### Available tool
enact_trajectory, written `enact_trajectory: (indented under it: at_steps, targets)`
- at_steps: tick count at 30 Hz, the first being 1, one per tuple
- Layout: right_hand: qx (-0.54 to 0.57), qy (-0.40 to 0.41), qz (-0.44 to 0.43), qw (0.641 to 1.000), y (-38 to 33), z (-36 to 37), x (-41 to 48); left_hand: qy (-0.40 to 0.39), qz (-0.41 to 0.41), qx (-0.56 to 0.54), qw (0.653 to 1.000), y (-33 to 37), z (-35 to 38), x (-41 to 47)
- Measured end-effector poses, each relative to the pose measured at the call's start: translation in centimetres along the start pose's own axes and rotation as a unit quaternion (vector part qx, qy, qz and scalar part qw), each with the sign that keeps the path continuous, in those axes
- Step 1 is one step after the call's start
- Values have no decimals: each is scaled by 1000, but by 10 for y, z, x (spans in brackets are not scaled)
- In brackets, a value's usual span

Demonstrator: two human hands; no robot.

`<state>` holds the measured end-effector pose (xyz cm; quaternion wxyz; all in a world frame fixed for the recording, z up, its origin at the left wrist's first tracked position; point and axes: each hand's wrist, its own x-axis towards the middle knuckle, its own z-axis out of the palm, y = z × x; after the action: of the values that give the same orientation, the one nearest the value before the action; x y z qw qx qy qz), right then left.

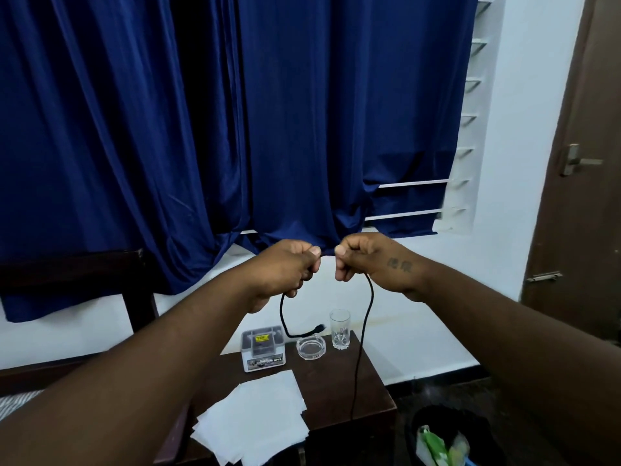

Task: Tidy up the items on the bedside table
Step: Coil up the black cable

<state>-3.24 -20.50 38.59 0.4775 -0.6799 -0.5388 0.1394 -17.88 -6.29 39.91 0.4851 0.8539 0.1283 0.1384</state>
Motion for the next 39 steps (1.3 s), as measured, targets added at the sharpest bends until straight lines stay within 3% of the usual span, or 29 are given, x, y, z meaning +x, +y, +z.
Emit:
enact_trajectory:
  at_steps: [28,34,39]
  targets:
    - [1,32,-43,999,-3,18,6,10,0,-18,1000,3,-1,1]
    - [5,83,-42,996,2,5,0,11,2,-20,1000,3,-7,-1]
    - [-3,45,-52,998,-1,16,5,5,5,-23,1000,4,-2,0]
